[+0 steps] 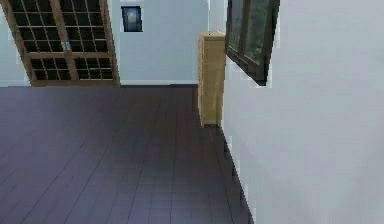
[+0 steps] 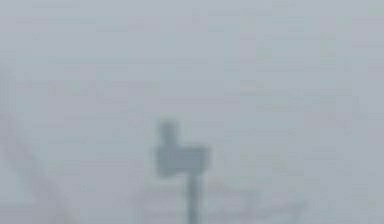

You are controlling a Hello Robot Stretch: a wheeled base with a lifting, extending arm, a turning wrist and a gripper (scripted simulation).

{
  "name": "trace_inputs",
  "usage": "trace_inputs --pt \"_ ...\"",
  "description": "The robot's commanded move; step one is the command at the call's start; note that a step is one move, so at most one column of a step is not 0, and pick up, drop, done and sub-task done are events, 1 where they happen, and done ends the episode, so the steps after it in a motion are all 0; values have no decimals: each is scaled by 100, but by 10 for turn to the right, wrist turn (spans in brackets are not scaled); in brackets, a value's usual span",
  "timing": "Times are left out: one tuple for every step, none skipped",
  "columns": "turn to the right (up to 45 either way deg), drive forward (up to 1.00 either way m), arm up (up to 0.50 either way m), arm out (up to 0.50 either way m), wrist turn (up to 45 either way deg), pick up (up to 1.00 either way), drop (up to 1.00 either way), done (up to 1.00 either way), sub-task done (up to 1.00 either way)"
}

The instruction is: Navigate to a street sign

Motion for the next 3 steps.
trace_inputs --pt "-450 0 0 0 0 0 0 0 0" --pt "-150 0 0 0 0 0 0 0 0" --pt "0 55 0 0 0 0 0 0 0"
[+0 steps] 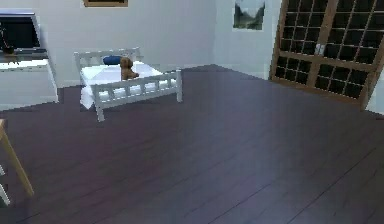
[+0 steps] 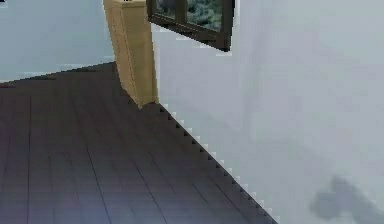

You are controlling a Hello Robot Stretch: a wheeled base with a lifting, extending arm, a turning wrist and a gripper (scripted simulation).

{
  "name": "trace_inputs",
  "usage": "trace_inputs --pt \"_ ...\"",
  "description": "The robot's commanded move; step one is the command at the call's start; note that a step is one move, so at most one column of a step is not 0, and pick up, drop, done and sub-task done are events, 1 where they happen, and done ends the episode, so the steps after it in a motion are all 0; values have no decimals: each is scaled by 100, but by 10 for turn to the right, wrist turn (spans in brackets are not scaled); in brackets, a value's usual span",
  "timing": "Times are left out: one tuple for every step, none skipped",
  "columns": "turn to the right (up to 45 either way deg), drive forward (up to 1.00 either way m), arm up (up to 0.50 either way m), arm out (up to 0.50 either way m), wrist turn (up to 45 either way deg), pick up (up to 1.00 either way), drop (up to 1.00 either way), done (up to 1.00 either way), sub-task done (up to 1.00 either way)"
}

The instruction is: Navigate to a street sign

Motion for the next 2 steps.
trace_inputs --pt "-300 0 0 0 0 0 0 0 0" --pt "-30 0 0 0 0 0 0 0 0"
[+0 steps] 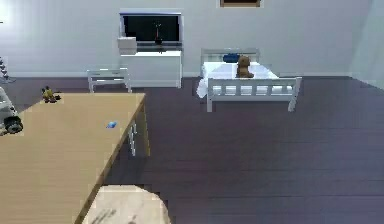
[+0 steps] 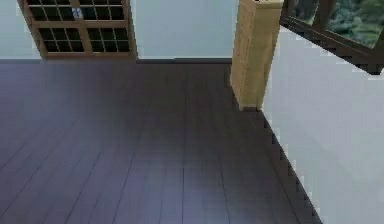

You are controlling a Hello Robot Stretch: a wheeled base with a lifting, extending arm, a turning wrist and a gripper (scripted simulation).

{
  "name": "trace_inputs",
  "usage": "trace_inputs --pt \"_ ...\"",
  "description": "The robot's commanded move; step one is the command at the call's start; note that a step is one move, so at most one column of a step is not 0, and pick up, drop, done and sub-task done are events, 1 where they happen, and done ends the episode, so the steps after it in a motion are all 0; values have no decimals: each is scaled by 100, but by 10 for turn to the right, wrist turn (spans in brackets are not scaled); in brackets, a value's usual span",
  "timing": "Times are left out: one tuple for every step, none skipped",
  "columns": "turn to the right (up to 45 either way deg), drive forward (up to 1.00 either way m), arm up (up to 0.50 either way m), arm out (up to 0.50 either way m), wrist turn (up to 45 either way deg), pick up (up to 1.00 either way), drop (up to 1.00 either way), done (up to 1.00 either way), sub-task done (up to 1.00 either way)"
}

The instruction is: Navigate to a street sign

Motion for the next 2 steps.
trace_inputs --pt "450 0 0 0 0 0 0 0 0" --pt "450 0 0 0 0 0 0 0 0"
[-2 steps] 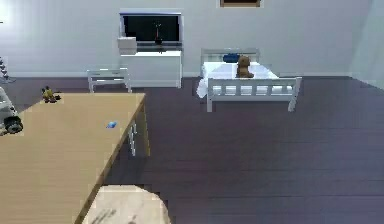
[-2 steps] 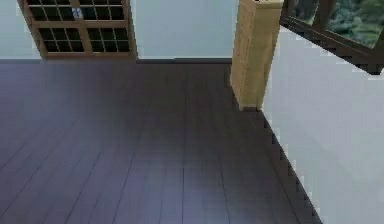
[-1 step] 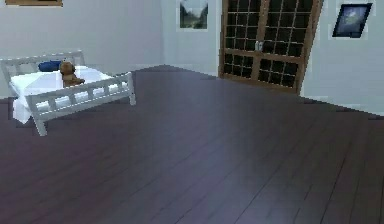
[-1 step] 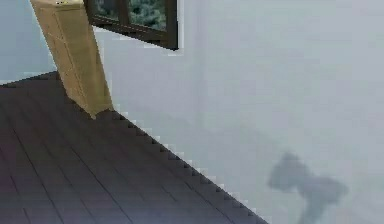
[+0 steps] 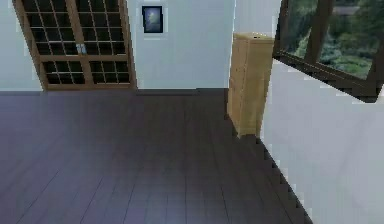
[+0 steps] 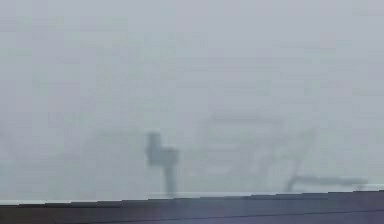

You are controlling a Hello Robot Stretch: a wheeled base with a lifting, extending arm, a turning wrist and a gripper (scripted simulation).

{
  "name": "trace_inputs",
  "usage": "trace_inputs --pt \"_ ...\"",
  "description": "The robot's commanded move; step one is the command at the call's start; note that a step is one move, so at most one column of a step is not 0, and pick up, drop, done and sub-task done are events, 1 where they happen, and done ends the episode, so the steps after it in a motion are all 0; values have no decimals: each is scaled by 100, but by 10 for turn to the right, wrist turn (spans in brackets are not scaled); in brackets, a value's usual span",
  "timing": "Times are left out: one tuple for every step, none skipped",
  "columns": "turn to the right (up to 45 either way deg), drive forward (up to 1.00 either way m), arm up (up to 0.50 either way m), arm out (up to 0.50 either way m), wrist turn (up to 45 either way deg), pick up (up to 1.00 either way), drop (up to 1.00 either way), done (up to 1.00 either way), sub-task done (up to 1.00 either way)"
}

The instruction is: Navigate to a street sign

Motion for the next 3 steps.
trace_inputs --pt "420 0 0 0 0 0 0 0 0" --pt "0 15 0 0 0 0 0 0 0" --pt "-450 0 0 0 0 0 0 0 0"
